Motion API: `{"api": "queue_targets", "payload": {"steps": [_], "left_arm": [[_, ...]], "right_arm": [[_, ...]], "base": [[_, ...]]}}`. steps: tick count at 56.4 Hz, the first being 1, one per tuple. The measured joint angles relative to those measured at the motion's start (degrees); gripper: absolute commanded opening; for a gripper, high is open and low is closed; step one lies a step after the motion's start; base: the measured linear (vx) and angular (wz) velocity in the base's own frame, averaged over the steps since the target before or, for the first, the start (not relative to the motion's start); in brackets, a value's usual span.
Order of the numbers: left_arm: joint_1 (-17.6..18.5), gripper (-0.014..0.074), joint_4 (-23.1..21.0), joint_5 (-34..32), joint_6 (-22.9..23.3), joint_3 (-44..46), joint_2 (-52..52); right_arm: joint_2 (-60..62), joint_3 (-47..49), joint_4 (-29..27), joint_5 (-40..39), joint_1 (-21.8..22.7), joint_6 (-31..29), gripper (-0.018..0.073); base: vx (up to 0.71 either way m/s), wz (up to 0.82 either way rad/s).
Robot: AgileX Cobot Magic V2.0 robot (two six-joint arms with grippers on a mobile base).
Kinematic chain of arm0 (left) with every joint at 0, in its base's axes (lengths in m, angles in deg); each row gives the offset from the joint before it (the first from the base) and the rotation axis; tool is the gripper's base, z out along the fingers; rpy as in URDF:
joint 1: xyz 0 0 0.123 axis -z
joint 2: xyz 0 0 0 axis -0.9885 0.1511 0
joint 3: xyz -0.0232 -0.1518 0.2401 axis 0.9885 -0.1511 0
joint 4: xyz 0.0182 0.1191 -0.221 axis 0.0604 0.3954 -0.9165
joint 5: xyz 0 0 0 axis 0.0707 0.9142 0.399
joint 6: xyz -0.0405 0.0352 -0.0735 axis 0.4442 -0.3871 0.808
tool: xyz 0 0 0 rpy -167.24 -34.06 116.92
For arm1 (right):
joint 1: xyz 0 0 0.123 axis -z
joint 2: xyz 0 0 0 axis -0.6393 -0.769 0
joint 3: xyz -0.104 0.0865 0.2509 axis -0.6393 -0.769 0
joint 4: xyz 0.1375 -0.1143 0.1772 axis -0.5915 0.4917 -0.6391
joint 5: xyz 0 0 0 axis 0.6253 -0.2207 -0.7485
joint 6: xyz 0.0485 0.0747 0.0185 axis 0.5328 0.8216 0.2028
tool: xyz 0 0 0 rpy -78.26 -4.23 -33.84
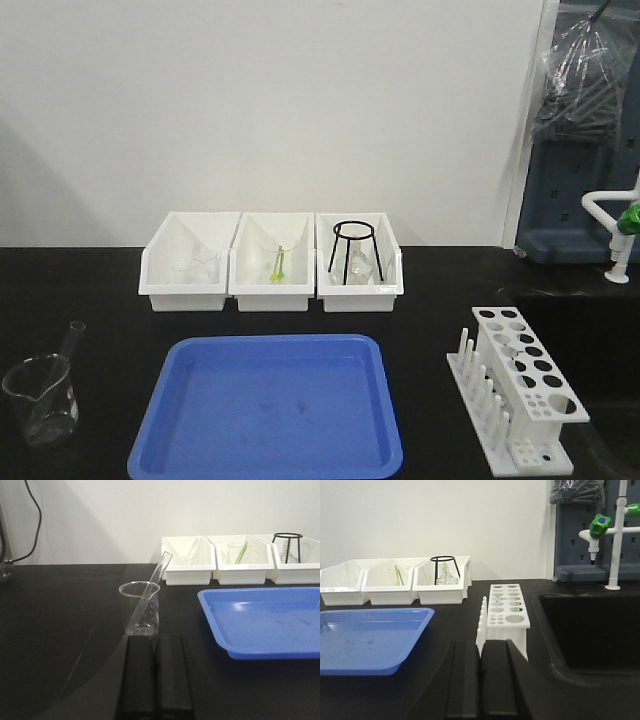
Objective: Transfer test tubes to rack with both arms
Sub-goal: 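Lower the open left gripper around the glass test tube in the beaker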
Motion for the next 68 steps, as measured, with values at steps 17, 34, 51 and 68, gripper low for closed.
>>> {"api": "queue_targets", "payload": {"steps": [17,34,51,68], "left_arm": [[0.0,-0.0004,0.0,0.0,0.0,0.0,0.0],[0.0,-0.0004,0.0,0.0,0.0,0.0,0.0],[0.0,-0.0004,0.0,0.0,0.0,0.0,0.0],[0.0,-0.0004,0.0,0.0,0.0,0.0,0.0]], "right_arm": [[0.0,0.0,0.0,0.0,0.0,0.0,-0.0009],[0.0,0.0,0.0,0.0,0.0,0.0,-0.0009],[0.0,0.0,0.0,0.0,0.0,0.0,-0.0009],[0.0,0.0,0.0,0.0,0.0,0.0,-0.0009]], "base": [[0.24,0.0],[0.16,0.0],[0.09,-0.01],[0.02,0.0]]}}
